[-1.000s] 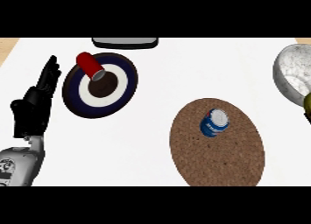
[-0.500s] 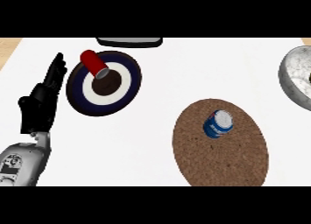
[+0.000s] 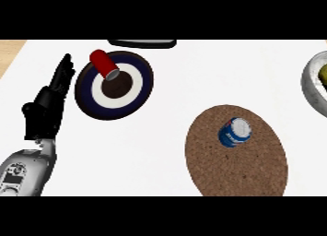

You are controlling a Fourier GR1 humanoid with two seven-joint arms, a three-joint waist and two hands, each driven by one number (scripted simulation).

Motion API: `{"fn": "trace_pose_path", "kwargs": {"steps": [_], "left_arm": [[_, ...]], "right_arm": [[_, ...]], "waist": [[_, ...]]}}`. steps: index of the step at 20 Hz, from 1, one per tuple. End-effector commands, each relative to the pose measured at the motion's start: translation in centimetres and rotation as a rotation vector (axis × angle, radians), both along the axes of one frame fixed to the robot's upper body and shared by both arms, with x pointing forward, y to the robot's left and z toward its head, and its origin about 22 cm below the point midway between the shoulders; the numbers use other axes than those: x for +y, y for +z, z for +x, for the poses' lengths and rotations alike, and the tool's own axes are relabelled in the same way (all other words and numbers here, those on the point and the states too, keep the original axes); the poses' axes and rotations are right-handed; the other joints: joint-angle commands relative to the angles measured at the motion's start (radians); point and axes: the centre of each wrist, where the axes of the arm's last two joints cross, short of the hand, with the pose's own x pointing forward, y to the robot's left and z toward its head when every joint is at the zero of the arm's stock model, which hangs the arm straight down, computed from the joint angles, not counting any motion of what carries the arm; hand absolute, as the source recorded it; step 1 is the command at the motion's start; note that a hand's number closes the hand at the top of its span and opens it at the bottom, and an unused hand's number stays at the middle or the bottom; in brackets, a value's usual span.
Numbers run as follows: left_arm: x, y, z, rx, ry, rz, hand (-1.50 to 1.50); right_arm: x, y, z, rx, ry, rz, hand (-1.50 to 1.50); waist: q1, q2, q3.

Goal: Pick the pear from the placemat and place it in the bowl

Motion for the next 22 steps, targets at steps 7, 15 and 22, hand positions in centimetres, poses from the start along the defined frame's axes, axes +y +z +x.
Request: {"fn": "trace_pose_path", "kwargs": {"steps": [7, 15, 22], "left_arm": [[0.8, 0.4, -0.3, 0.005, 0.0, 0.004, 0.0], [0.4, 0.2, 0.2, 0.009, 0.002, -0.004, 0.0], [0.9, 0.6, 0.4, -0.008, 0.026, -0.004, 0.0]], "right_arm": [[-0.1, -3.5, -0.2, 0.054, 0.172, 0.233, -1.5], [-2.8, -0.9, -0.8, -0.08, 0.151, 0.383, -1.5], [-7.4, 1.3, -4.5, -0.06, 0.209, 0.506, -1.5]], "waist": [[0.007, 0.006, 0.003], [-0.005, 0.008, 0.004], [-0.024, 0.004, 0.003]]}}
